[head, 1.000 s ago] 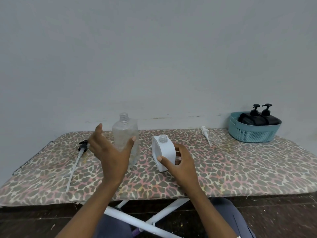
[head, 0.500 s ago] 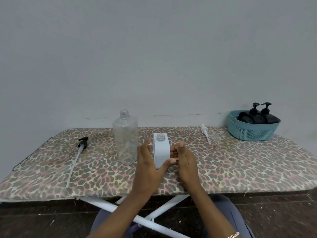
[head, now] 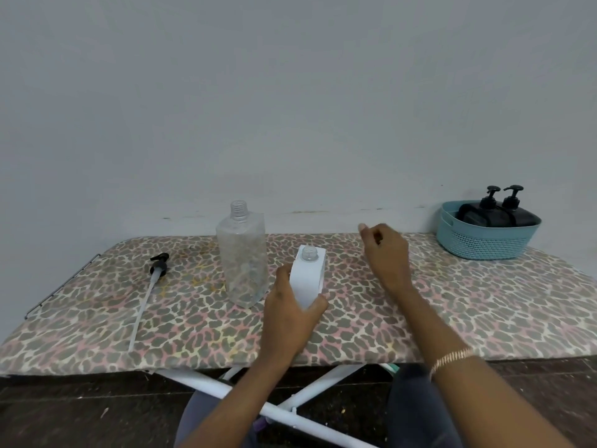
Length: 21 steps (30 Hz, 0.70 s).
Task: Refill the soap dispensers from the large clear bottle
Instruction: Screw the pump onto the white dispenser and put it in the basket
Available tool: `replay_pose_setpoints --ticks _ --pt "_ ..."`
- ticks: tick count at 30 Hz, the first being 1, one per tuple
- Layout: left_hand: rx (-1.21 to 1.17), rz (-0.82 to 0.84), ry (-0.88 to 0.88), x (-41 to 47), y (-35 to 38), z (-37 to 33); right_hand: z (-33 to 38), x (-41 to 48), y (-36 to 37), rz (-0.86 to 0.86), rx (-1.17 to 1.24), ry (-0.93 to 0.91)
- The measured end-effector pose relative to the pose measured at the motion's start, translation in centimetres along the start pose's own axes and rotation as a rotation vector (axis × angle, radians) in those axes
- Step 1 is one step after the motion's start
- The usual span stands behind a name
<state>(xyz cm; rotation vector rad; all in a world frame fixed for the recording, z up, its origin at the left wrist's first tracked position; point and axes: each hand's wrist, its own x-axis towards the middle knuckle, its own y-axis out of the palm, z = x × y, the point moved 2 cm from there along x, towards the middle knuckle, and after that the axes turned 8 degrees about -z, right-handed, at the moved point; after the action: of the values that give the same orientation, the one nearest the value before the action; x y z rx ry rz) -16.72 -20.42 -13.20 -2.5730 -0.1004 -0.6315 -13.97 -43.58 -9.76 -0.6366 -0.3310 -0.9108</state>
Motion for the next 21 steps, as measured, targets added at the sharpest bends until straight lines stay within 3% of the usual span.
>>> replay_pose_setpoints --ticks 5,10,15,19,21 --pt "-0.054 0.002 -0.067 -0.1 -0.4 0.0 -4.7 8.2 2.7 0.178 -0.636 0.069" --pt "-0.026 0.008 -0.082 -0.1 -0.4 0.0 -7.7 10.4 3.8 0.299 -0.766 0.149" --pt "-0.041 0.003 -0.095 0.0 -0.5 0.0 -4.7 10.9 3.5 0.295 -0.499 0.152" --pt "-0.049 0.011 -0.102 0.0 -0.5 0.1 2.2 9.3 2.0 0.342 0.125 0.224" --pt "-0.052 0.017 -0.098 0.0 -0.5 0.1 5.8 7.5 0.4 0.361 0.405 0.175"
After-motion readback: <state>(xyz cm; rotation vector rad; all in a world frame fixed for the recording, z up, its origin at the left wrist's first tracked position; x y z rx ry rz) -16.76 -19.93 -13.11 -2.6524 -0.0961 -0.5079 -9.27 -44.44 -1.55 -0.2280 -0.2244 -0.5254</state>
